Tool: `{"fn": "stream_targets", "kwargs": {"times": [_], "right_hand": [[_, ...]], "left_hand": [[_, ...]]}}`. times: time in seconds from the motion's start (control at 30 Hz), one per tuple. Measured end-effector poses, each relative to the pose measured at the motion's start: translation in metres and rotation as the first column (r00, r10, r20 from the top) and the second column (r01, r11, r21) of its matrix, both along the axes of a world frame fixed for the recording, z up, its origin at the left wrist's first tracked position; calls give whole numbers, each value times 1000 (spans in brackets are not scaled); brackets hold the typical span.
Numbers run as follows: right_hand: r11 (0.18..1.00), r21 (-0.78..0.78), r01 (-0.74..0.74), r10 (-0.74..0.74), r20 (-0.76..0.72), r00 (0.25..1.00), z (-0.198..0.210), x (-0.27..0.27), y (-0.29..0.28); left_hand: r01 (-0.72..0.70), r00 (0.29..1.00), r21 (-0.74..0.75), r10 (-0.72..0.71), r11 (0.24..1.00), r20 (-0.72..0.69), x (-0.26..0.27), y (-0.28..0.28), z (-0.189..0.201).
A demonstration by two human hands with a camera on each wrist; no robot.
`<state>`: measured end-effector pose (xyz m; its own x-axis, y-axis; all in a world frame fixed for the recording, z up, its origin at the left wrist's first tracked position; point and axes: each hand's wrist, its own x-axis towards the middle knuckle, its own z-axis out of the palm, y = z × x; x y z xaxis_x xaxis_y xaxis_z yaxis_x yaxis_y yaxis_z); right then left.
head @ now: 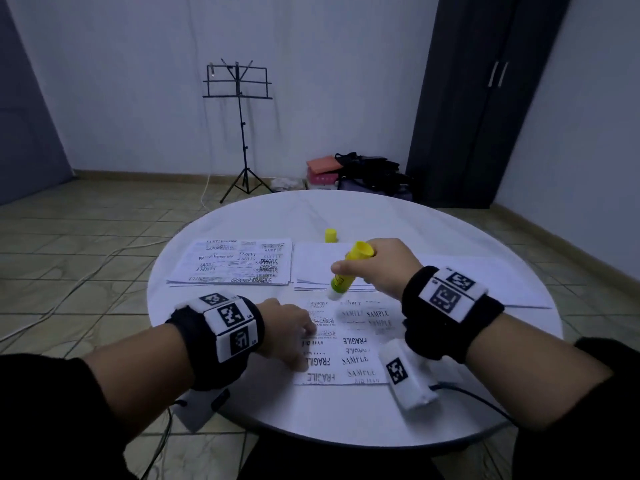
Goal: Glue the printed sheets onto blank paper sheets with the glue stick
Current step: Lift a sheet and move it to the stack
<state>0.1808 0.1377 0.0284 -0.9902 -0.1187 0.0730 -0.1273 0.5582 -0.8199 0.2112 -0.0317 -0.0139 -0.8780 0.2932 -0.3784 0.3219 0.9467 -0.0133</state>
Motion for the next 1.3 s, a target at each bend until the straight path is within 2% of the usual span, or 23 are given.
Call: {"fn": "stream_targets", "kwargs": {"times": [0.17,0.43,0.67,0.87,1.0,1.1,1.2,1.3], "right_hand": [[976,216,30,-17,-64,998,-18,-15,-36],[924,383,-21,24,-5,1000,-29,-31,-58],[876,476,78,-83,-10,997,-22,-33,-9],[860,474,188,-226,24,974,-21,-32,53],[815,534,225,-272,10,962,-16,-26,65],[861,473,189,-215,3,977,-11,-17,53],[925,376,60,-63,-3,998,-7,-4,22],[909,408,-80,87,2,996,-9,7,-15]], "left_hand": [[18,1000,-6,-18,1000,-25,-3,-4,-7],[9,1000,-19,-9,1000,-18,-8,-8,-12],[-13,1000,23,14,1000,-22,-13,-7,-13],[-35,999,69,36,997,-11,-17,-8,-12],[-27,1000,71,28,997,-6,-17,-10,-12],[-59,998,81,60,995,-18,-16,-10,-11],[-91,996,93,92,991,-10,-13,-10,-9],[-81,997,52,81,995,-3,-7,-8,-4]]}}
